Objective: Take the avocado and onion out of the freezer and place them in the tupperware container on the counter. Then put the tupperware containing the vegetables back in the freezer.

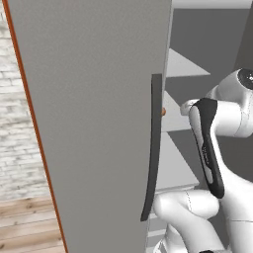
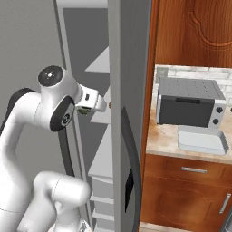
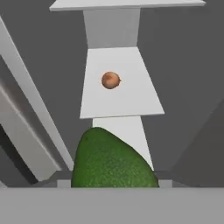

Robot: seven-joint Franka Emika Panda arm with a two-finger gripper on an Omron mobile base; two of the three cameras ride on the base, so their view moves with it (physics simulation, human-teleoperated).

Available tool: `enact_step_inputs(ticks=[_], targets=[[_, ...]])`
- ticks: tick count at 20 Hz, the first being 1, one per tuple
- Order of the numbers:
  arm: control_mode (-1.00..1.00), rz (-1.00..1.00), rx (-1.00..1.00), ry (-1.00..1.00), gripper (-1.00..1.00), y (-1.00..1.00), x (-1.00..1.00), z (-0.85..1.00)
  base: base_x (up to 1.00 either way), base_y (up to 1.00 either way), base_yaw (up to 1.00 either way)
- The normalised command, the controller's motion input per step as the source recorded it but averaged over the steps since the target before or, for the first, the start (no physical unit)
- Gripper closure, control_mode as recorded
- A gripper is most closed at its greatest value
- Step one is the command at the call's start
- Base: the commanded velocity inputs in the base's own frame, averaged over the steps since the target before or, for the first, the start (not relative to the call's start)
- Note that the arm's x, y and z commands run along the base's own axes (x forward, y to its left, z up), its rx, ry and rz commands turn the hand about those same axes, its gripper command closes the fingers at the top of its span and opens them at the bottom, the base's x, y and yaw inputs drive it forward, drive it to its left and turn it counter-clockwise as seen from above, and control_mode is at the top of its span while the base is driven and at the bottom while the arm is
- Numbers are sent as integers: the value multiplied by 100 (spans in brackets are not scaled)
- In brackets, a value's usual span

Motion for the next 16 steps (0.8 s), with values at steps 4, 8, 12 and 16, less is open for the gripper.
enact_step_inputs(ticks=[4,8,12,16], targets=[[-100,0,-1,-2,100,50,-95,62,0,0,0],[-100,0,-8,-12,100,45,-56,6,0,0,0],[-100,0,-4,-6,100,36,-45,5,0,0,0],[-100,0,0,0,100,3,-1,0,0,0,0]])
